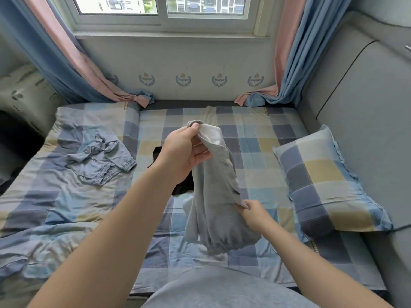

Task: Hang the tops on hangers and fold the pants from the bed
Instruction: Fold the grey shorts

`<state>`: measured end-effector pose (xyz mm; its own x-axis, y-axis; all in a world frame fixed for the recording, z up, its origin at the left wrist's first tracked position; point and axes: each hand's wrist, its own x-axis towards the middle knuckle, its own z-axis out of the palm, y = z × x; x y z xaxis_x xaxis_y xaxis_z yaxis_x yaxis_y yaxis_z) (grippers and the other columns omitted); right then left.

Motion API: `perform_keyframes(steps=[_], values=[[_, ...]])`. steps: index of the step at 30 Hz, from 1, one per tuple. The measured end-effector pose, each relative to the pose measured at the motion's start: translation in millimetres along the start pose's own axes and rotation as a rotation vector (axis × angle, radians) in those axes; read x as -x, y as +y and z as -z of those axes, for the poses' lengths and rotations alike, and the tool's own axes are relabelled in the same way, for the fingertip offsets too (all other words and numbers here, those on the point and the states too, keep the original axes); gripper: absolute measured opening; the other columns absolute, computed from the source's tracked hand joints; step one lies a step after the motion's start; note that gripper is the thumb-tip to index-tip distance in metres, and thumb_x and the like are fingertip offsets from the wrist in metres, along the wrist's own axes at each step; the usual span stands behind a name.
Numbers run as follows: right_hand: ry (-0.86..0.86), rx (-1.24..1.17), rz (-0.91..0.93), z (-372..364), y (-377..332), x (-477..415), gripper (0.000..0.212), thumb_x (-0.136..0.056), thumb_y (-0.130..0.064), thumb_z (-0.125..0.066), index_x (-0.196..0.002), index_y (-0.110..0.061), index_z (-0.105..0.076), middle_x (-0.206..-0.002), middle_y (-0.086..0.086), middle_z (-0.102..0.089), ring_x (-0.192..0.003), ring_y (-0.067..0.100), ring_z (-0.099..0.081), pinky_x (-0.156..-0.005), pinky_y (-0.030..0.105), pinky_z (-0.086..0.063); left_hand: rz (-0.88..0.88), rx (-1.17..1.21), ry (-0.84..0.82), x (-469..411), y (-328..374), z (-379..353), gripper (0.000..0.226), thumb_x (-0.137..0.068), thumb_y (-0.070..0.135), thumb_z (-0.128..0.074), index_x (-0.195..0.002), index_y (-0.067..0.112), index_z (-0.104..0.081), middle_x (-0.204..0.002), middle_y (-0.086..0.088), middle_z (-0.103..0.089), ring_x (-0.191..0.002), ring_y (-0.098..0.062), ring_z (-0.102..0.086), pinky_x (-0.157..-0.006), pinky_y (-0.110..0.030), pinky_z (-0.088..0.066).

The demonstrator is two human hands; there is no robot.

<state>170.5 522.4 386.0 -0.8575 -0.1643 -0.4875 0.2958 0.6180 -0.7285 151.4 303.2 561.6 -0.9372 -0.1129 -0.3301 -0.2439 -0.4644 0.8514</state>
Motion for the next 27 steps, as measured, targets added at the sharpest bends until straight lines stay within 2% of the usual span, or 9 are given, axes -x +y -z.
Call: perform_keyframes(steps=[2, 6, 9, 12, 16, 19, 21, 24, 27], values=[[0.058, -0.064, 0.049, 9.1, -7.4, -1.0, 0.042, -0.099, -0.018, -0.056, -0.061, -0.019, -0.041, -0.059, -0.003, -0.040, -0.061, 0.013, -0.037, -0.056, 0.031, -0.025, 0.027, -0.155, -0.020, -2.5, -10.5, 5.2, 0.020, -0.105, 0.028, -0.051, -0.114, 0.015, -0.063, -0.102, -0.008, -0.077, -0.089, -0.027, -0.076, -0.068, -0.038, -0.061], [0.108, -0.268, 0.113, 26.2, -35.3, 8.3, 0.031, -0.102, -0.022, -0.056, -0.078, -0.004, -0.054, -0.074, 0.008, -0.043, -0.071, 0.020, -0.039, -0.064, 0.033, -0.028, 0.118, -0.401, -0.074, 0.6, -45.3, 20.8, 0.024, -0.098, 0.033, -0.062, -0.120, 0.023, -0.064, -0.115, -0.002, -0.074, -0.094, -0.025, -0.074, -0.085, -0.045, -0.059], [0.131, -0.395, 0.163, 36.9, -57.3, 19.8, 0.034, -0.103, -0.024, -0.055, -0.083, 0.003, -0.058, -0.077, 0.009, -0.046, -0.074, 0.021, -0.041, -0.066, 0.033, -0.033, 0.183, -0.570, -0.111, 7.3, -77.0, 29.5, 0.028, -0.092, 0.034, -0.072, -0.117, 0.025, -0.067, -0.109, 0.001, -0.075, -0.090, -0.017, -0.074, -0.069, -0.031, -0.058], [0.123, -0.462, 0.207, 45.2, -78.8, 34.0, 0.045, -0.102, -0.027, -0.056, -0.094, 0.017, -0.055, -0.082, 0.010, -0.053, -0.077, 0.022, -0.048, -0.071, 0.037, -0.040, 0.243, -0.737, -0.238, 11.7, -106.4, 32.4, 0.041, -0.079, 0.047, -0.081, -0.114, 0.036, -0.064, -0.112, 0.011, -0.072, -0.094, -0.003, -0.071, -0.074, -0.024, -0.055], [0.135, -0.572, 0.270, 54.8, -106.1, 52.4, 0.031, -0.100, -0.030, -0.059, -0.087, -0.002, -0.061, -0.073, 0.009, -0.054, -0.071, 0.022, -0.052, -0.064, 0.033, -0.046, 0.225, -0.775, -0.415, 14.4, -138.8, 26.7, 0.059, -0.065, 0.048, -0.083, -0.118, 0.033, -0.063, -0.118, 0.008, -0.070, -0.109, -0.008, -0.067, -0.097, -0.035, -0.055], [0.143, -0.653, 0.304, 61.5, -112.9, 58.4, 0.029, -0.101, -0.031, -0.058, -0.083, -0.009, -0.066, -0.070, 0.004, -0.065, -0.070, 0.016, -0.064, -0.063, 0.028, -0.053, 0.111, -0.803, -0.430, 15.2, -149.3, 21.6, 0.034, -0.080, 0.041, -0.072, -0.110, 0.027, -0.068, -0.107, 0.005, -0.075, -0.104, -0.014, -0.069, -0.093, -0.040, -0.056], [0.152, -0.708, 0.334, 65.0, -111.8, 60.1, 0.024, -0.103, -0.026, -0.055, -0.088, -0.017, -0.072, -0.078, 0.003, -0.073, -0.076, 0.016, -0.071, -0.063, 0.025, -0.056, 0.036, -0.812, -0.350, 12.0, -147.9, 22.9, 0.034, -0.084, 0.045, -0.063, -0.102, 0.016, -0.068, -0.095, -0.004, -0.074, -0.088, -0.019, -0.068, -0.079, -0.038, -0.051], [0.148, -0.755, 0.388, 68.4, -100.7, 56.7, 0.028, -0.103, -0.014, -0.052, -0.121, -0.033, -0.062, -0.112, 0.001, -0.074, -0.106, 0.017, -0.070, -0.084, 0.030, -0.058, -0.020, -0.760, -0.174, 4.9, -134.0, 28.7, 0.039, -0.092, 0.040, -0.061, -0.084, 0.001, -0.060, -0.074, -0.009, -0.056, -0.069, -0.018, -0.052, -0.065, -0.034, -0.035], [0.167, -0.535, 0.377, 68.2, -85.8, 53.1, 0.048, -0.097, -0.019, -0.064, -0.131, -0.047, -0.046, -0.131, -0.008, -0.061, -0.120, 0.008, -0.059, -0.106, 0.040, -0.048, -0.089, -0.668, 0.003, 3.0, -112.8, 30.1, 0.036, -0.098, 0.028, -0.063, -0.067, 0.012, -0.054, -0.060, -0.004, -0.047, -0.057, -0.016, -0.044, -0.059, -0.032, -0.033]])
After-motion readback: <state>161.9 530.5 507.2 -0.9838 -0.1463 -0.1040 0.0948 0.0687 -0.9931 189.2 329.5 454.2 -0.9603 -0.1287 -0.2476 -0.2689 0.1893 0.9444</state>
